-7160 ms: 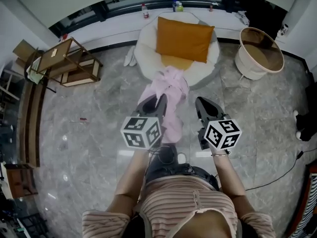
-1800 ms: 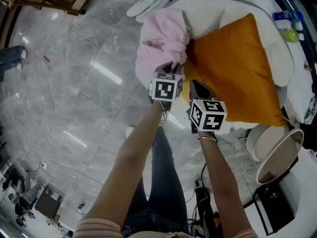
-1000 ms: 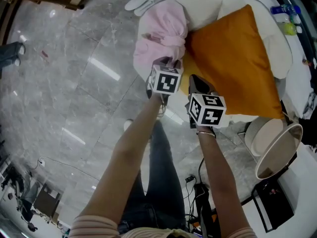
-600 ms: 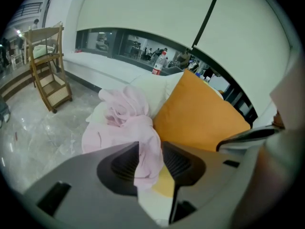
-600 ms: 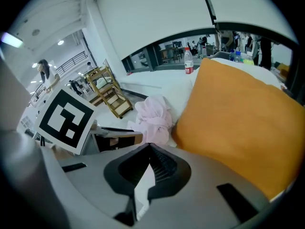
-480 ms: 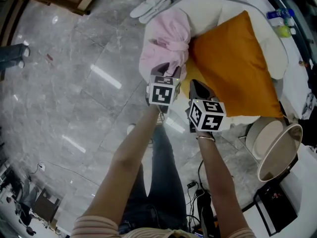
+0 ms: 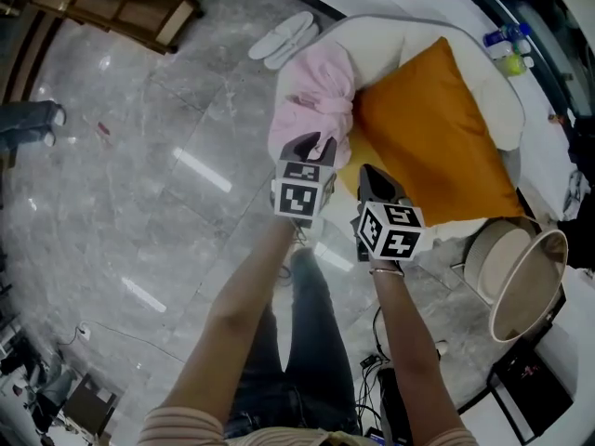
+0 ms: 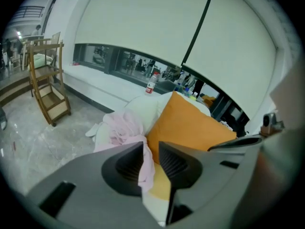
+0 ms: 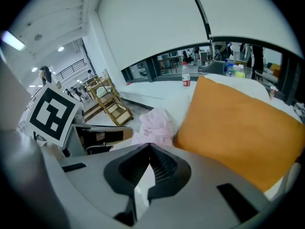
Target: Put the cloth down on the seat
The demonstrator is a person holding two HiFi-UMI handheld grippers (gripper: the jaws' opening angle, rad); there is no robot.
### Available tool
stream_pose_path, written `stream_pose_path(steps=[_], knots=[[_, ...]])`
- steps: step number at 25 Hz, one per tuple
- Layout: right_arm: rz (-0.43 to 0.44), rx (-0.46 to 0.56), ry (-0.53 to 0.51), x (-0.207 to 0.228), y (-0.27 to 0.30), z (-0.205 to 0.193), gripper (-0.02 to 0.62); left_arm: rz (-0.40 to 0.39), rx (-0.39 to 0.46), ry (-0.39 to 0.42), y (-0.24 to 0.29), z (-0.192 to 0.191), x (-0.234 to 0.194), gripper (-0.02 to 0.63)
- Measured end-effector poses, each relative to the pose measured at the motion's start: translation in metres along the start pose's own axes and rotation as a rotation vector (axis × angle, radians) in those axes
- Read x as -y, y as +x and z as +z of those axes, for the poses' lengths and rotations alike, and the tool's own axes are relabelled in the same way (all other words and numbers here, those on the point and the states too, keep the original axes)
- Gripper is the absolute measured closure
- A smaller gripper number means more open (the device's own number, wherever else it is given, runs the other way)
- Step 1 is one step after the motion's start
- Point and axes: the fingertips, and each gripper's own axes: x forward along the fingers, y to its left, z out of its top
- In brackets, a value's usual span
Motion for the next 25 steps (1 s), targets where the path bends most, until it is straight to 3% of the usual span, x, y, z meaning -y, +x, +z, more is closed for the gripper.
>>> stream_pose_path(steps=[13,25], knots=[[-0.005,0.099,-0.007,-0.041,-0.056,0.043,0.588,-0.018,0.104,0.069,-0.082,0.051,0.010,0.592],[0.012,0.228,0.004,-0.087,-0.111,0.072,0.588,-0.113,0.209,0.144,-0.156,0.087,0.027,0.594]])
